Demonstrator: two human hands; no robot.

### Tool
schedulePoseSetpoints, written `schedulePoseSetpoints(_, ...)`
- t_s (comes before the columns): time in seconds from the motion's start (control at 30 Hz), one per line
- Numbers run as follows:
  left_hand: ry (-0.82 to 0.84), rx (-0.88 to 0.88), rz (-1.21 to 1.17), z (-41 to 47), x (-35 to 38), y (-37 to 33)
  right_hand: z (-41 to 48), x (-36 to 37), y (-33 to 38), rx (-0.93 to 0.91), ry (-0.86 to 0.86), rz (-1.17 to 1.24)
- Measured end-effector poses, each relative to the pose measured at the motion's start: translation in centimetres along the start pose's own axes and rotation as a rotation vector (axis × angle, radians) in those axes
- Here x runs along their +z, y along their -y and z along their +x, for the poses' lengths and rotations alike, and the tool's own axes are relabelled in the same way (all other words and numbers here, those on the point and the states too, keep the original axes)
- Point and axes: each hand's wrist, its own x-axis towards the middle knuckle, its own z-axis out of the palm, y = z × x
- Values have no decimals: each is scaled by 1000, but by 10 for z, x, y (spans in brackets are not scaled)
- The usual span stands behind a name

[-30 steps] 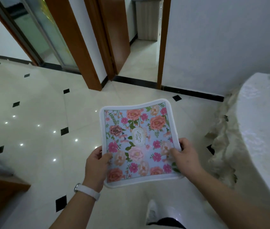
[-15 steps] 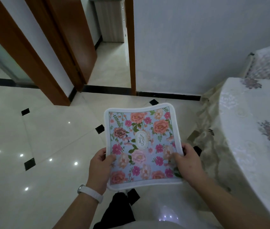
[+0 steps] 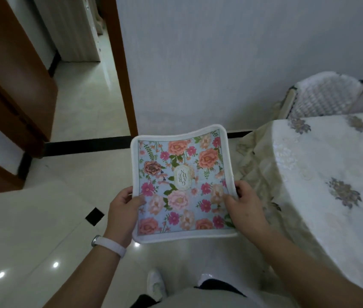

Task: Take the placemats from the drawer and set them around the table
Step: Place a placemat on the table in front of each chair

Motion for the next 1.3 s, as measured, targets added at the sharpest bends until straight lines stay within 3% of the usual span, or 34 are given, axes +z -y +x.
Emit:
schedulePoseSetpoints(0.2,203,6,51,61,65,-45,51,-20,-2,129,-151,120)
schedulePoseSetpoints(0.47,291,-74,162,155,159,-63,156,-32,-29,265,-240,228)
schedulePoseSetpoints(0.63,284,-59,213,217,235,-99,253,-53,-23,281,-251,269)
schedulePoseSetpoints(0.8,388,-28,262,267,331,-139,332,-103,-14,285,-295,222)
schedulePoseSetpoints(1.3,619,-14,311,416,515,-206,498,-173,9,384,-595,239)
